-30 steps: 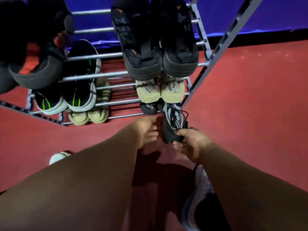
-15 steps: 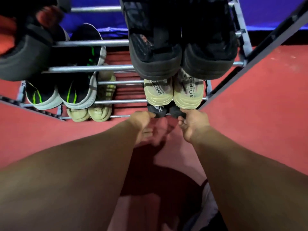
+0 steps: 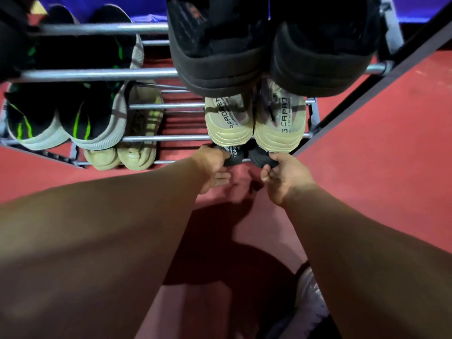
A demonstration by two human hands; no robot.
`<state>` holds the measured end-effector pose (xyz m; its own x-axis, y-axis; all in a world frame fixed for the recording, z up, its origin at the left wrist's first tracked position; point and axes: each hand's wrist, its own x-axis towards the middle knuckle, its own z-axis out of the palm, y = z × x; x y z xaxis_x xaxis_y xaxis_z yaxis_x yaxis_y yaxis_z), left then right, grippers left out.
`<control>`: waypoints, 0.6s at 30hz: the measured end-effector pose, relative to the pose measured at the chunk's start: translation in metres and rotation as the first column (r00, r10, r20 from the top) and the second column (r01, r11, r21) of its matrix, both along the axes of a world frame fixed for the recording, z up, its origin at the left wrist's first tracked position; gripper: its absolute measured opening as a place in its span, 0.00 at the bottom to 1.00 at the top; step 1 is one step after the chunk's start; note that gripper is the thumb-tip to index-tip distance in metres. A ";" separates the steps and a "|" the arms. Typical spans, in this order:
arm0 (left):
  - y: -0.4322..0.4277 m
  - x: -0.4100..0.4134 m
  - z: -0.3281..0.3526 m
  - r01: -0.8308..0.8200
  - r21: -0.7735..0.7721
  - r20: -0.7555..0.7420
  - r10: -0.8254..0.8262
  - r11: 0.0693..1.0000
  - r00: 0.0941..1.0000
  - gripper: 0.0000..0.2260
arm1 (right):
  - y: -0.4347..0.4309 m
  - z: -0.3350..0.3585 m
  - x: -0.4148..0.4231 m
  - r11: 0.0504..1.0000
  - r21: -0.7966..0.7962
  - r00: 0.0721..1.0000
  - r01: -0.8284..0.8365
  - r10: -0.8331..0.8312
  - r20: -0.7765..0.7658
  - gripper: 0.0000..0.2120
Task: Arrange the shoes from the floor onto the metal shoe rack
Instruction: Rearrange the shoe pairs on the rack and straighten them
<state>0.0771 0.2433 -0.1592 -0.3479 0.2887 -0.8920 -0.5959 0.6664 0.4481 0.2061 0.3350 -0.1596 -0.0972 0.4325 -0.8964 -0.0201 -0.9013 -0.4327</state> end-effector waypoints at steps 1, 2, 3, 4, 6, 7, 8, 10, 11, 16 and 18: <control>0.001 0.000 -0.001 -0.016 0.014 -0.002 0.016 1.000 1.000 0.09 | -0.001 -0.001 -0.001 1.000 -0.003 1.000 0.000 0.000 0.000 0.03; 0.003 0.001 -0.002 -0.037 0.028 -0.005 0.037 0.999 0.999 0.08 | -0.003 -0.003 -0.002 1.000 -0.005 1.000 -0.011 0.011 0.009 0.04; 0.004 0.002 -0.003 -0.060 0.039 -0.008 0.060 0.997 0.998 0.08 | -0.005 -0.004 -0.002 1.000 -0.008 0.999 -0.030 0.031 0.029 0.06; 0.005 0.003 -0.004 -0.082 0.046 -0.015 0.082 0.996 0.996 0.09 | -0.007 -0.006 -0.001 0.999 -0.010 0.998 -0.051 0.051 0.049 0.08; 0.007 0.004 -0.008 -0.133 0.061 -0.028 0.135 0.989 0.990 0.12 | -0.011 -0.006 0.001 0.997 -0.017 0.997 -0.070 0.070 0.042 0.11; 0.008 0.005 -0.009 -0.156 0.072 -0.028 0.159 0.985 0.987 0.13 | -0.012 -0.005 0.001 0.997 -0.020 0.997 -0.077 0.078 0.024 0.12; 0.008 0.006 -0.010 -0.168 0.083 -0.026 0.171 0.982 0.985 0.13 | -0.013 -0.005 0.001 0.996 -0.020 0.996 -0.089 0.090 0.013 0.13; 0.008 0.007 -0.010 -0.174 0.101 -0.021 0.177 0.979 0.984 0.14 | -0.013 -0.003 0.000 0.994 -0.012 0.994 -0.107 0.107 0.002 0.14; 0.008 0.007 -0.010 -0.173 0.109 -0.017 0.175 0.979 0.984 0.15 | -0.013 -0.003 -0.001 0.994 -0.005 0.994 -0.108 0.108 0.001 0.15; 0.007 0.004 -0.010 -0.173 0.115 0.013 0.173 0.978 0.985 0.18 | -0.012 -0.002 -0.003 0.997 0.017 0.997 -0.072 0.072 0.015 0.17; 0.006 0.005 -0.010 -0.189 0.119 0.032 0.187 0.975 0.982 0.18 | -0.011 -0.003 -0.003 0.997 0.021 0.997 -0.068 0.068 0.026 0.17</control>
